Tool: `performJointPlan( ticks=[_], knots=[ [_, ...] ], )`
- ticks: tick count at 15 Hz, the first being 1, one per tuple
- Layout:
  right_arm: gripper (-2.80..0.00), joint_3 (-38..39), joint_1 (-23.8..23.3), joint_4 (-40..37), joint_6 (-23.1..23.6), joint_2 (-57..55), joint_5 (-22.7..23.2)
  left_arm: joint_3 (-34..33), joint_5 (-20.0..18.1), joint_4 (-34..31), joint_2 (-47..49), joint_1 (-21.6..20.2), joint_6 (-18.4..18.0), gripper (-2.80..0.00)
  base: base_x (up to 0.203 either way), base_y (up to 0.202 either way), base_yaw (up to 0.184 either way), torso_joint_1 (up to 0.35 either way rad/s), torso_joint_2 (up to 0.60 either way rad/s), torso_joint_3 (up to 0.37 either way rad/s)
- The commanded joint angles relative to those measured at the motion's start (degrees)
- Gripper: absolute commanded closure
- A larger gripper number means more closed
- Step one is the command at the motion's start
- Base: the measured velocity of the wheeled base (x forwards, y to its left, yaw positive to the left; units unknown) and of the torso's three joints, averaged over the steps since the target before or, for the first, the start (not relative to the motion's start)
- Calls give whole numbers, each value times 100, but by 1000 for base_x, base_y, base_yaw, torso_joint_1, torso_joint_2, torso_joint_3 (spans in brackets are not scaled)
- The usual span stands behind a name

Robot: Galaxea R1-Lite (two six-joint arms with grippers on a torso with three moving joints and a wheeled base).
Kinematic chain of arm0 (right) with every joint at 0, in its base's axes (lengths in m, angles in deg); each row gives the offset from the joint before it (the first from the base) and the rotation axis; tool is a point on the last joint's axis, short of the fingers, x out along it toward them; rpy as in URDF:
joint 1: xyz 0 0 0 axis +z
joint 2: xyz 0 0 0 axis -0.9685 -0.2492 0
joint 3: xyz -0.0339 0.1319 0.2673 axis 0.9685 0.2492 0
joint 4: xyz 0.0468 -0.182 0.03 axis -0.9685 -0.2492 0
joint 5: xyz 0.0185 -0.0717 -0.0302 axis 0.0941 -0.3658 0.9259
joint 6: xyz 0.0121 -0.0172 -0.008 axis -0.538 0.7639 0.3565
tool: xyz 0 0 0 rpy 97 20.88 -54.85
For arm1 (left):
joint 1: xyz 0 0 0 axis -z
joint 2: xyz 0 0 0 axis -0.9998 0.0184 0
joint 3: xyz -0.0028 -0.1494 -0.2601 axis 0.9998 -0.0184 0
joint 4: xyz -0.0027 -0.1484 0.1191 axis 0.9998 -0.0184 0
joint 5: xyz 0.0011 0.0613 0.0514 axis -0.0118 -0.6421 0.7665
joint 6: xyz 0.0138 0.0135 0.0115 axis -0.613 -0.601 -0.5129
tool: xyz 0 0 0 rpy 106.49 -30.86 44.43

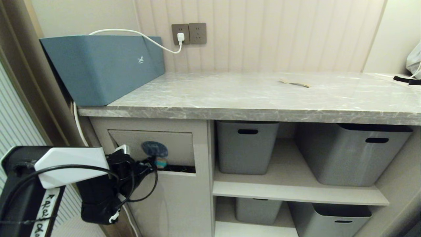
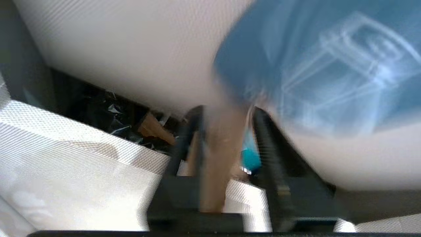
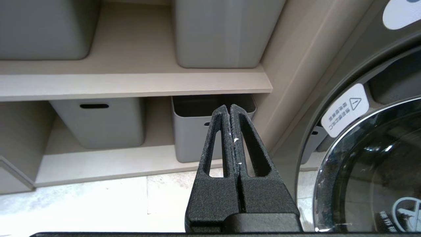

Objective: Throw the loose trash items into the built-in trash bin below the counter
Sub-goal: Put the garbage in the trash can

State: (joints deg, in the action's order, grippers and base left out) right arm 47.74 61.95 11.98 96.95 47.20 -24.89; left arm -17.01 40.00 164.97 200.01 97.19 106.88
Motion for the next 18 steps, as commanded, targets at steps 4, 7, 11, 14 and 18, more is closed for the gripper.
performJointPlan(
  ticks=[4, 7, 11, 14, 18],
  knots=[
    [0, 0, -1, 3, -16, -18, -4, -2, 31, 62, -38, -7, 19, -280, 0, 0, 0, 0, 0, 0],
    [0, 0, -1, 3, -70, -17, -4, -82, 34, 62, -105, -5, 43, -280, 0, 0, 0, 0, 0, 0],
    [0, 0, -1, 12, -166, -18, -4, -119, 43, 62, -110, -16, 54, -280, 0, 0, 0, 0, 0, 0],
    [0, 0, -1, 12, -157, -18, -4, -324, 36, 62, -218, 8, 84, -280, 0, 0, 0, 0, 0, 0],
    [0, 8, -1, 21, -157, -18, -4, -1703, 46, 62, -967, 279, 312, -280, 0, 0, 0, 0, 0, 0]
  ],
)
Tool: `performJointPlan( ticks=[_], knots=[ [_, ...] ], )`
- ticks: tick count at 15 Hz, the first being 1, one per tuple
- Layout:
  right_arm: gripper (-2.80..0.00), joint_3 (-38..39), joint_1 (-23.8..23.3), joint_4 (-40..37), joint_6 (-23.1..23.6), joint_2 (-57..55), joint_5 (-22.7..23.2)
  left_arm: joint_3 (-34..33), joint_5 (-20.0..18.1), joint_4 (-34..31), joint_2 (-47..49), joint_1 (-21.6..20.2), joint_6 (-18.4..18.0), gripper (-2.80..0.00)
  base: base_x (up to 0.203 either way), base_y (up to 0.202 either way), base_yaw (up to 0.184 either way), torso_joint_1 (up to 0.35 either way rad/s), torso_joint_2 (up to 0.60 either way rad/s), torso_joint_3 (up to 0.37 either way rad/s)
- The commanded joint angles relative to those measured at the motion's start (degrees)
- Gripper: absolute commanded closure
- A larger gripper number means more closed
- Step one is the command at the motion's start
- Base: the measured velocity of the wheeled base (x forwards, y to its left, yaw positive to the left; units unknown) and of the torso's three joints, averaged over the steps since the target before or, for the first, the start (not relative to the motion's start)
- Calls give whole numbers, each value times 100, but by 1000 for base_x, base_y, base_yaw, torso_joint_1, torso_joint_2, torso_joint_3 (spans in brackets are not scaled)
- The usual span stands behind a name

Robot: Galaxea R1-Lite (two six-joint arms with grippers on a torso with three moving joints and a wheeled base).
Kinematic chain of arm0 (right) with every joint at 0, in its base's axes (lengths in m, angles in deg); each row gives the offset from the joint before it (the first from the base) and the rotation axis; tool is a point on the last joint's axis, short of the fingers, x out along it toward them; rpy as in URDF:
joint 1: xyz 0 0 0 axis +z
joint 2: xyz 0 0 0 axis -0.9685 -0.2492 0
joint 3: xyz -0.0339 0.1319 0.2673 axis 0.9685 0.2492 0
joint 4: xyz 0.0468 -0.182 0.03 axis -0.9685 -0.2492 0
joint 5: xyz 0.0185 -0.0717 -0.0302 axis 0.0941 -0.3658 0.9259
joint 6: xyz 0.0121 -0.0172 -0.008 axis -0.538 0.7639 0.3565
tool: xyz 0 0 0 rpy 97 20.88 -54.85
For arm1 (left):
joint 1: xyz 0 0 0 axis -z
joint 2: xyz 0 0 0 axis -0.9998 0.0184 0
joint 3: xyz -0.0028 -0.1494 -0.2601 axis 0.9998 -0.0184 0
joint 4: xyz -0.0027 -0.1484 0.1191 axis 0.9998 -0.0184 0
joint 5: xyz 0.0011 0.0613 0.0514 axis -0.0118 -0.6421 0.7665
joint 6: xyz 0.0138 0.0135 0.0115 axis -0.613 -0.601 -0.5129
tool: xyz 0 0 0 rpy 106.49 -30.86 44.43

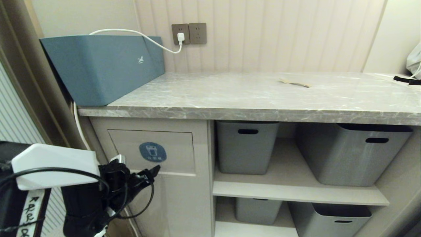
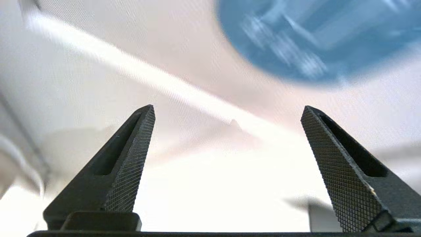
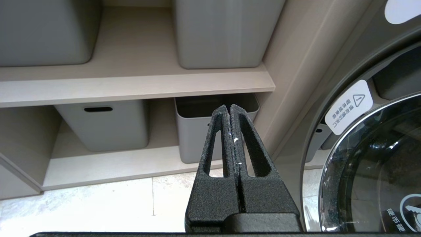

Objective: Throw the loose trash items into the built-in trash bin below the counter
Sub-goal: Put the garbage in the trash can, then pick up the garbage

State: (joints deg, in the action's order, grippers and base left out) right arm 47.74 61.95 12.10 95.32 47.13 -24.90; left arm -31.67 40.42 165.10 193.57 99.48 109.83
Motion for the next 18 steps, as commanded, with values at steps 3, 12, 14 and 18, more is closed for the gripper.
performJointPlan(
  ticks=[3, 12, 14, 18],
  knots=[
    [0, 28, -1, 9, 48, -12, 222, -826, 20, 49, -957, 115, 46, 0, 0, 0, 0, 0, 0, 0],
    [0, 96, -1, -332, 48, -5, 668, -2491, 586, 49, -4308, 569, -586, 0, 0, 0, 0, 0, 0, 0],
    [0, 96, -1, -475, -2, -6, 676, -2563, 874, 49, -5231, 570, -750, 0, 0, 0, 0, 0, 0, 0],
    [0, 96, -1, -475, 429, -4, 735, -2615, 74, -258, -6127, 596, -850, 0, 0, 0, 0, 0, 0, 0]
  ],
)
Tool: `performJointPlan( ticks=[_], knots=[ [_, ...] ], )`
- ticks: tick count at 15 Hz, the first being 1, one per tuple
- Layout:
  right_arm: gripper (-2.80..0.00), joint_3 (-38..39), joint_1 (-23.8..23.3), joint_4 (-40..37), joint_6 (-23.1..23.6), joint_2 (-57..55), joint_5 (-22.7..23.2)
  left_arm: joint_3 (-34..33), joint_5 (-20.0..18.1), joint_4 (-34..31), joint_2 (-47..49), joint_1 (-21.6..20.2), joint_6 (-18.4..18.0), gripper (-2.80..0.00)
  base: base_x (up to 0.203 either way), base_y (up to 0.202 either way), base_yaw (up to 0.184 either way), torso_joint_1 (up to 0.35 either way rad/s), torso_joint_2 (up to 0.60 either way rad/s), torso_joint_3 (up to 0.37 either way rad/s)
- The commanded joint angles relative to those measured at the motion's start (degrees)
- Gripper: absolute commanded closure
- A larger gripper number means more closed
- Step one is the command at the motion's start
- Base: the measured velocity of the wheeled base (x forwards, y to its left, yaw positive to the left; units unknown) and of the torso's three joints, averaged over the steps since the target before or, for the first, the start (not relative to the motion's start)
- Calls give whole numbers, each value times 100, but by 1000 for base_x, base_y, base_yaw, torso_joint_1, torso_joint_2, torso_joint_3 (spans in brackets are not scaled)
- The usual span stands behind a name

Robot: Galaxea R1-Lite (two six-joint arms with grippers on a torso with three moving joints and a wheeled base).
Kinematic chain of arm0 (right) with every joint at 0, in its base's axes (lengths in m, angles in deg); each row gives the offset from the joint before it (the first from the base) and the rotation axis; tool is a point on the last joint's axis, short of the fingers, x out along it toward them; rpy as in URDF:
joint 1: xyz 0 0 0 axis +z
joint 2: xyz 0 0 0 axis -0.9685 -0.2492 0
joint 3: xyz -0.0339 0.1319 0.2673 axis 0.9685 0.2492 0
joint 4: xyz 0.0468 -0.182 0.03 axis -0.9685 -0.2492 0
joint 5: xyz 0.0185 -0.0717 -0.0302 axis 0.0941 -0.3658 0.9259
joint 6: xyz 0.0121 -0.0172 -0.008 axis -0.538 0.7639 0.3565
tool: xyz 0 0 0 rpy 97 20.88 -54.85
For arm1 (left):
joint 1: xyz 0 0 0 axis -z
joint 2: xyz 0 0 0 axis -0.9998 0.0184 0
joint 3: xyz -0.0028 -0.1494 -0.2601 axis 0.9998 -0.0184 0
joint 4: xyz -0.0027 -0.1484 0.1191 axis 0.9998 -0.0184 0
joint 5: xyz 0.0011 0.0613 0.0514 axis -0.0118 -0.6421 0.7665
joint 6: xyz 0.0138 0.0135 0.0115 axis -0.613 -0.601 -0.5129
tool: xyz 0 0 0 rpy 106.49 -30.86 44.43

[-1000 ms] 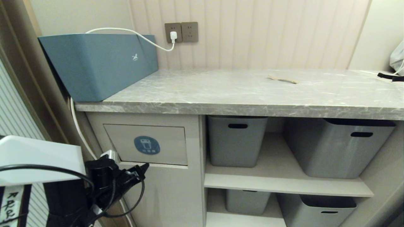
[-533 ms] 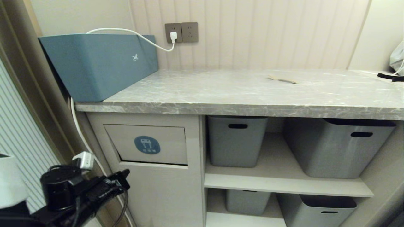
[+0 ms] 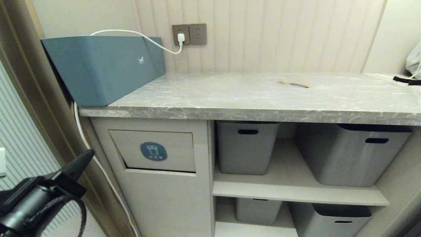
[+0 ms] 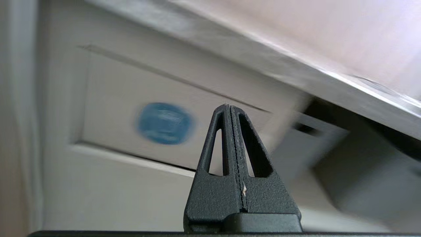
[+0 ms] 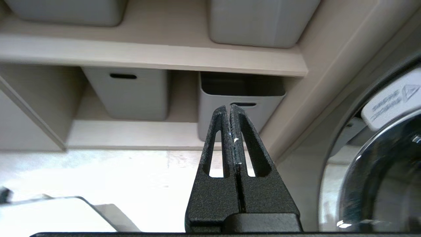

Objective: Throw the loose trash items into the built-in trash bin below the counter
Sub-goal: Pick up the garbage

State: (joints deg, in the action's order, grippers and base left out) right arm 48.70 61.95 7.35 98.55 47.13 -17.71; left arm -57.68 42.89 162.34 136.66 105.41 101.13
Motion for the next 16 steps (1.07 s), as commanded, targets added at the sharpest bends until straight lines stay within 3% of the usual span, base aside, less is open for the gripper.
performJointPlan(
  ticks=[1, 3, 5, 7, 9, 11, 13, 14, 16],
  knots=[
    [0, 0, -1, 1, 138, -4, 66, -16, -341, -143, -503, 5, -62, 0, 0, 0, 0, 0, 0, 0],
    [0, 0, -1, 1, 149, -4, 78, -16, -1042, -1402, -1100, 6, -770, 0, 0, 0, 0, 0, 0, 0],
    [0, 0, -1, 1, 140, -12, 78, -16, -1348, -3557, -2301, -7, -1490, 0, 0, 0, 0, 0, 0, 0],
    [0, 0, -1, 1, 134, -4, 78, 41, -1268, -5711, -3923, -9, -1879, 0, 0, 0, 0, 0, 0, 0],
    [0, 0, -1, 1, 100, -5, 69, 220, -967, -7738, -5252, -91, -2005, 0, 0, 0, 0, 0, 0, 0],
    [0, 0, -1, -8, 123, -12, 78, 332, -775, -8672, -6034, -542, -2097, 0, 0, 0, 0, 0, 0, 0],
    [0, 0, -1, -6, 45, -12, 68, 402, -722, -9176, -6196, -1571, -2236, 0, 0, 0, 0, 0, 0, 0],
    [0, 0, -1, 1, -54, -12, 60, 418, -737, -9311, -6416, -1855, -2335, 0, 0, 0, 0, 0, 0, 0],
    [0, 0, -1, 1, -167, -4, 67, 436, -815, -9481, -7266, -1810, -2533, 0, 0, 0, 0, 0, 0, 0]
  ],
)
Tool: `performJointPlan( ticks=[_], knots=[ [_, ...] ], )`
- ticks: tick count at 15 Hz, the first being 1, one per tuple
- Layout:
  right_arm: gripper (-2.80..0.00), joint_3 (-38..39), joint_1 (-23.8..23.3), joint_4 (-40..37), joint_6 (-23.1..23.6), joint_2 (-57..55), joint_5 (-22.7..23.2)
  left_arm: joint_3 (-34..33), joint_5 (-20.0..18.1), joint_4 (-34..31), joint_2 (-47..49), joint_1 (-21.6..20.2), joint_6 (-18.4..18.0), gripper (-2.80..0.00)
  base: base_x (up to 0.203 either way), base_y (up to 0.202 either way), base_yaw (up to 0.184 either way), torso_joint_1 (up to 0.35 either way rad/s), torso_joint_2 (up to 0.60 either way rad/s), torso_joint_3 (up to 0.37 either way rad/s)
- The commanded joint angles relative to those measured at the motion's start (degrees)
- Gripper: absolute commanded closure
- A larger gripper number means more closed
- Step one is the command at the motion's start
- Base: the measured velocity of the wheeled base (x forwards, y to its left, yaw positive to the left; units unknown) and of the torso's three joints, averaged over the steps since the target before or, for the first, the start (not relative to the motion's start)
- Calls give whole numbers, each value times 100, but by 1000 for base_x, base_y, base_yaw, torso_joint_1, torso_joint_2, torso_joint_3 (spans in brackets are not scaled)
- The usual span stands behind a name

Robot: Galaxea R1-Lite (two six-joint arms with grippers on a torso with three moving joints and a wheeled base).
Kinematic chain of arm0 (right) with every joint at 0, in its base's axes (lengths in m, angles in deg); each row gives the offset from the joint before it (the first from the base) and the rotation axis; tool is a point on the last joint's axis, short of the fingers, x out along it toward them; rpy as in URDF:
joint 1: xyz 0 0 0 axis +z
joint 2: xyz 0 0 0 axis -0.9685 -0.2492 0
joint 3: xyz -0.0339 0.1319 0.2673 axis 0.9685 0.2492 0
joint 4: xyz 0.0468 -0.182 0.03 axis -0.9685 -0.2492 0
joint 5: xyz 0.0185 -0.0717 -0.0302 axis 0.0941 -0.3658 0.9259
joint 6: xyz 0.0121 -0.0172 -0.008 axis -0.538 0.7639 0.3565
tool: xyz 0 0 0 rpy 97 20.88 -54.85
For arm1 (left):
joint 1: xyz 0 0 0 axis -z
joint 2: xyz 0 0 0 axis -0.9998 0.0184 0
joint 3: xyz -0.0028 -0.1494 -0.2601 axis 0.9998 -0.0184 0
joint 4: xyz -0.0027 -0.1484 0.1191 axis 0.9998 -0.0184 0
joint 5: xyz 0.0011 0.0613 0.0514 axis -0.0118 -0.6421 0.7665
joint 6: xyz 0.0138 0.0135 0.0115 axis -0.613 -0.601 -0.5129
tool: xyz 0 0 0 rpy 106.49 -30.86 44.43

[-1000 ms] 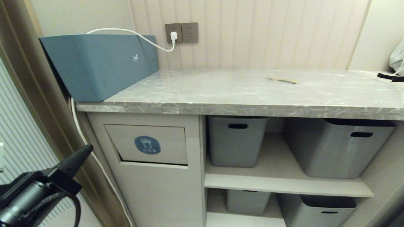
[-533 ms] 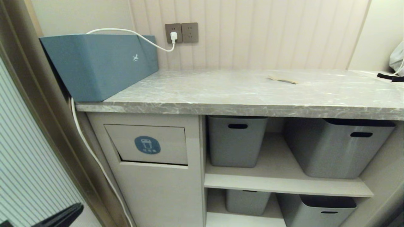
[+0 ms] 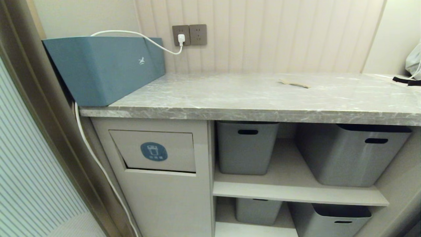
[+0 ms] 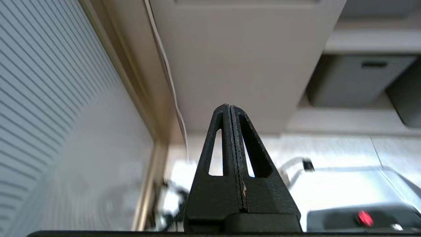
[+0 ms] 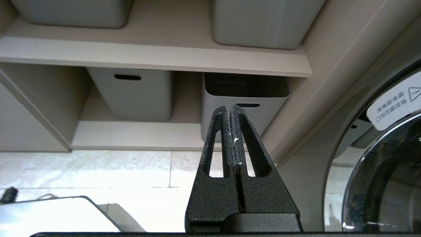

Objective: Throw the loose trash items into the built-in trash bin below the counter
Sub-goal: Pick up the garbage

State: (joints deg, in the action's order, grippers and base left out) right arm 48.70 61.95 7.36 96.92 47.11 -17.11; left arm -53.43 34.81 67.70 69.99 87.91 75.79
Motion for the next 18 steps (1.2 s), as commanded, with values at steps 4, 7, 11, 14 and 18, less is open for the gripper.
performJointPlan(
  ticks=[4, 7, 11, 14, 18],
  knots=[
    [0, 0, -1, 0, -29, -10, -35, -440, 29, 1084, -995, 110, -138, 0, 0, 0, 0, 0, 0, 0],
    [0, 0, -1, 0, -80, -1, -41, -442, 76, 1032, -995, 112, -130, 0, 0, 0, 0, 0, 0, 0],
    [0, 0, -1, 0, -98, -1, -45, -442, 88, 1032, -995, 112, -155, 0, 0, 0, 0, 0, 0, 0],
    [0, 0, -1, 0, -110, -8, -53, -442, 96, 1034, -995, 112, -144, 0, 0, 0, 0, 0, 0, 0],
    [0, 0, -1, 0, -207, -1, -62, -442, 96, 1032, -995, 112, -151, 0, -176, 0, 1, 3, -1, 3]
  ],
)
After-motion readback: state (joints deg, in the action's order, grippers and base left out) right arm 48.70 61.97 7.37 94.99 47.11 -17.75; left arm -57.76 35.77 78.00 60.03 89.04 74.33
